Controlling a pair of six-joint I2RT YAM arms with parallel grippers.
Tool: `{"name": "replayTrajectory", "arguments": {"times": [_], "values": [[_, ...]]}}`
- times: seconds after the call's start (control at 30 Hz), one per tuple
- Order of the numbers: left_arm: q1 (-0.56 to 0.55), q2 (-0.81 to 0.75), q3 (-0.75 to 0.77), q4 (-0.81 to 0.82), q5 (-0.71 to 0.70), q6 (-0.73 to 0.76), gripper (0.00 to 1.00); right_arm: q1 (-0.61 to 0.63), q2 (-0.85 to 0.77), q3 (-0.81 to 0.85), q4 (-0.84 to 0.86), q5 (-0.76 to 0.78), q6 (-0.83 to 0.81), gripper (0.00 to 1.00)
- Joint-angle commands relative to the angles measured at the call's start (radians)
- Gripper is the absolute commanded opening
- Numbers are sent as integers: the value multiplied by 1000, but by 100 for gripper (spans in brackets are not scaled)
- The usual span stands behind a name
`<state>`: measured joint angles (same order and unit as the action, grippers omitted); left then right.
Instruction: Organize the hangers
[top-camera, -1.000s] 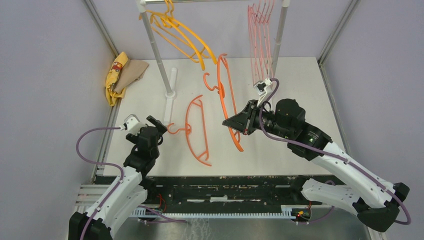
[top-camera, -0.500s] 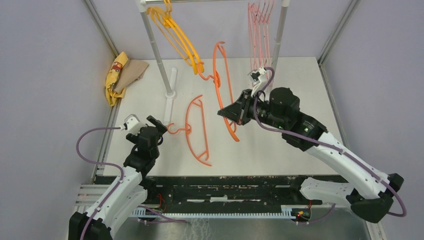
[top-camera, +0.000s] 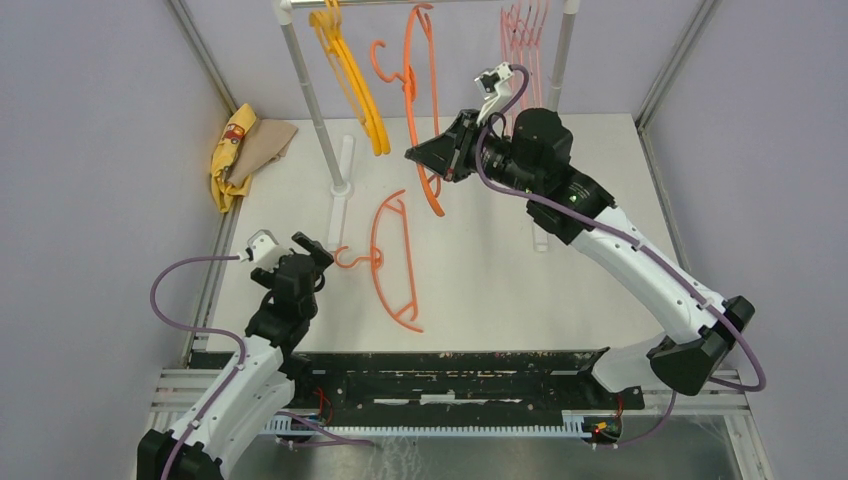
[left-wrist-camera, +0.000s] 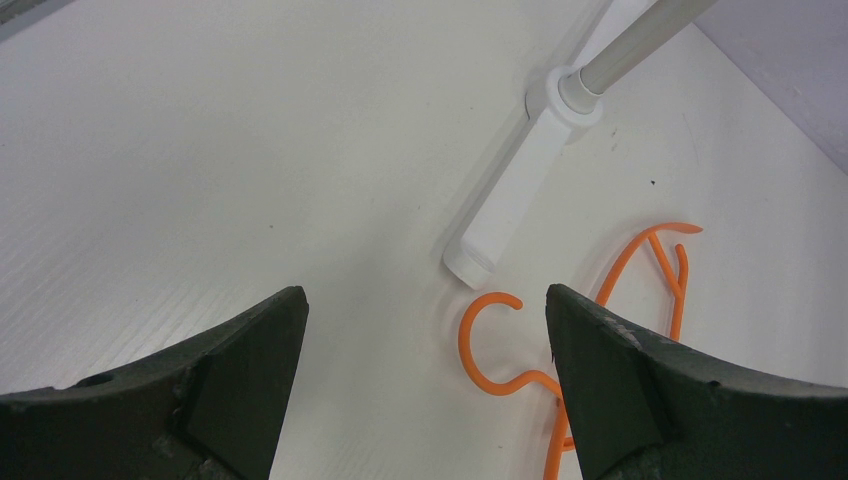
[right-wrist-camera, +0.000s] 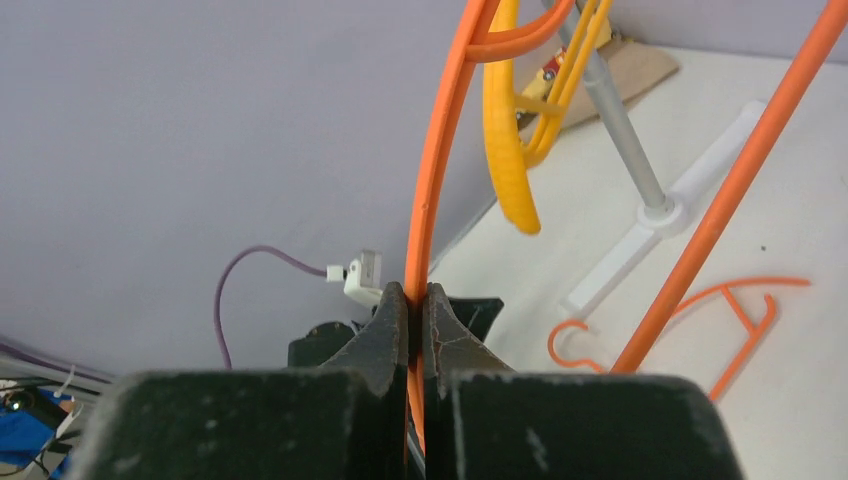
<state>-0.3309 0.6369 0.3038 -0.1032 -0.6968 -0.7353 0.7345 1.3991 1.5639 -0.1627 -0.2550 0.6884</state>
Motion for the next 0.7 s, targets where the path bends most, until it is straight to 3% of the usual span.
{"name": "replayTrajectory", "arguments": {"times": [0.0, 0.43, 0.67], "values": [[6, 10, 9, 19, -16, 34, 96, -33, 40, 84, 172, -62, 46, 1], [6, 28, 7, 35, -16, 45, 96, -96, 262, 202, 459, -99, 226, 1], [6, 38, 6, 39, -23, 49, 96, -100, 389, 335, 472, -90, 260, 1]]}}
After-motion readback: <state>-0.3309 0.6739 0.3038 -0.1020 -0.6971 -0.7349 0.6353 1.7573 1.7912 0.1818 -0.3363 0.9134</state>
